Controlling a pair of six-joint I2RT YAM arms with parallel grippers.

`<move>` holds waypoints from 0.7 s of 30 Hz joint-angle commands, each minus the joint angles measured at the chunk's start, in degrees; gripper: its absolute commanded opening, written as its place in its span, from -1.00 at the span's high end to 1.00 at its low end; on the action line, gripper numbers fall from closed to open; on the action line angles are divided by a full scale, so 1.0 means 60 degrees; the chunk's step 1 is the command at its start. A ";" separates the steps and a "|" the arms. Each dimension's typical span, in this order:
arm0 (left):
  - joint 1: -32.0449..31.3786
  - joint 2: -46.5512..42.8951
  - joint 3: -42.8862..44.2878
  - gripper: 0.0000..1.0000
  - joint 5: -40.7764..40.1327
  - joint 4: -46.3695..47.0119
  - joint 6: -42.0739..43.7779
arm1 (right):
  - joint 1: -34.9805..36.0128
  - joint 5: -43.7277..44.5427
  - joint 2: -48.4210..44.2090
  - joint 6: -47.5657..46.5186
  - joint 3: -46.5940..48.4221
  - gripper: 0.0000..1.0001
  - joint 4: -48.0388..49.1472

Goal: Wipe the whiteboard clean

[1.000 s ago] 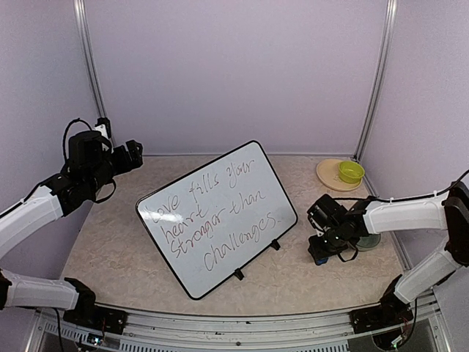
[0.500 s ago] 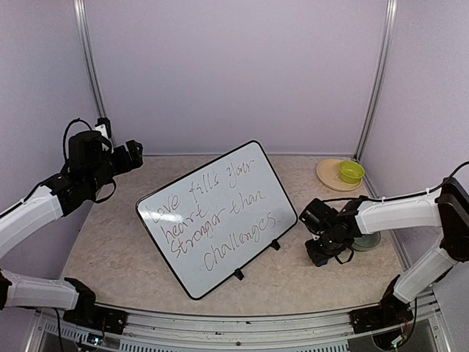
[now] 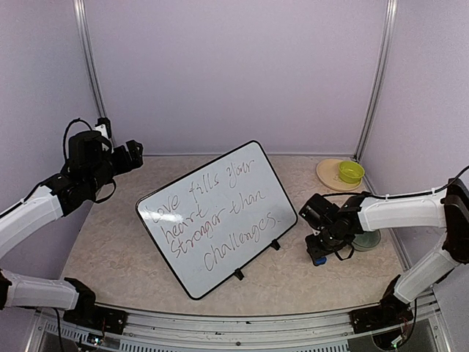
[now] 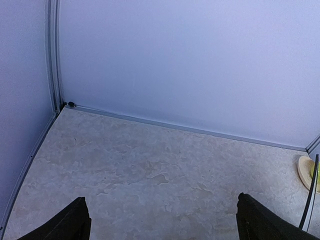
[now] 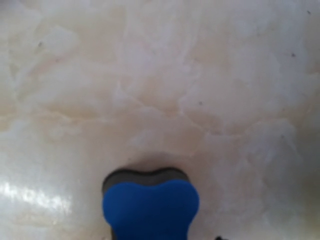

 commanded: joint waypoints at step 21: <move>0.0070 -0.0029 0.0010 -0.98 0.0091 0.0038 -0.0047 | 0.0104 -0.0018 0.0500 0.0026 -0.0196 0.13 0.0448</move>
